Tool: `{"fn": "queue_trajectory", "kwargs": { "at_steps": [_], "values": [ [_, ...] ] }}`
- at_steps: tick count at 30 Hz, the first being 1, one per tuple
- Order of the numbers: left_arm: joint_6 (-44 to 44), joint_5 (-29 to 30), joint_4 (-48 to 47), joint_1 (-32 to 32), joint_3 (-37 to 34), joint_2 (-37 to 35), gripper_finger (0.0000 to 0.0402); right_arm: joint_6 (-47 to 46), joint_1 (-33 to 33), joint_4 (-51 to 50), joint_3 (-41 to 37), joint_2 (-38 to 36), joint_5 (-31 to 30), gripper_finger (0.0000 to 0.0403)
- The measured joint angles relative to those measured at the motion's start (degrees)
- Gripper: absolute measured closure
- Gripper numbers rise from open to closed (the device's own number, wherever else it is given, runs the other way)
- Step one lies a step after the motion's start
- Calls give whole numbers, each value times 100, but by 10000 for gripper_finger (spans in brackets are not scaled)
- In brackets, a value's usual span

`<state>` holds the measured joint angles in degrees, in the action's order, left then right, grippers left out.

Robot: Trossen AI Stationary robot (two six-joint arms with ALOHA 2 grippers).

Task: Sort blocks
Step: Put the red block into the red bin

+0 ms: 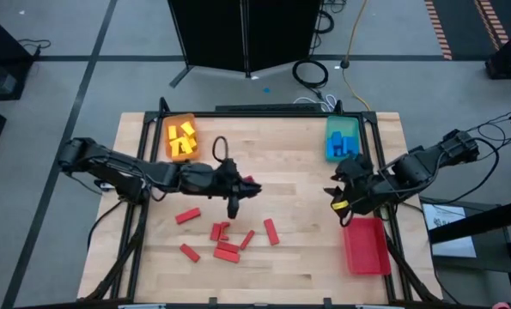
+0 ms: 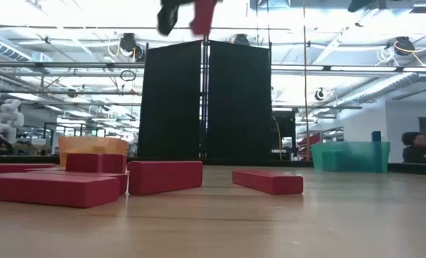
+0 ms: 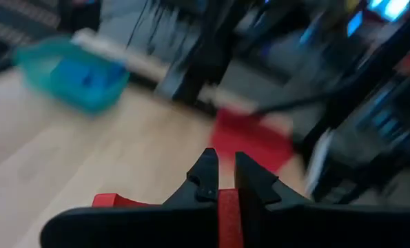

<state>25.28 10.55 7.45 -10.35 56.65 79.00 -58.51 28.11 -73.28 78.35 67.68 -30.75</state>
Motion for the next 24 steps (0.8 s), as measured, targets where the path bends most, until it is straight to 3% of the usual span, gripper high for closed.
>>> {"fn": "queue_trajectory", "kwargs": {
  "at_steps": [5, 11, 16, 21, 24],
  "values": [
    [6, -24, 1522, -2, 3, 43, 391, 198, 13, 13, 0, 69, -452, 204],
    [455, -123, 2919, 22, 3, 42, 390, 2311, 14, 1906, 0, 127, -1237, 204],
    [1005, -154, 3395, 20, 3, 42, 390, 3996, -42, 3576, 0, 127, -1286, 204],
    [1199, -166, 3890, -27, 6, 37, 390, 5314, -107, 4423, 2, 271, -1386, 200],
    [1339, -117, 4020, -33, 6, 39, 390, 5886, -167, 4737, 2, 489, -1383, 176]
  ]
}}
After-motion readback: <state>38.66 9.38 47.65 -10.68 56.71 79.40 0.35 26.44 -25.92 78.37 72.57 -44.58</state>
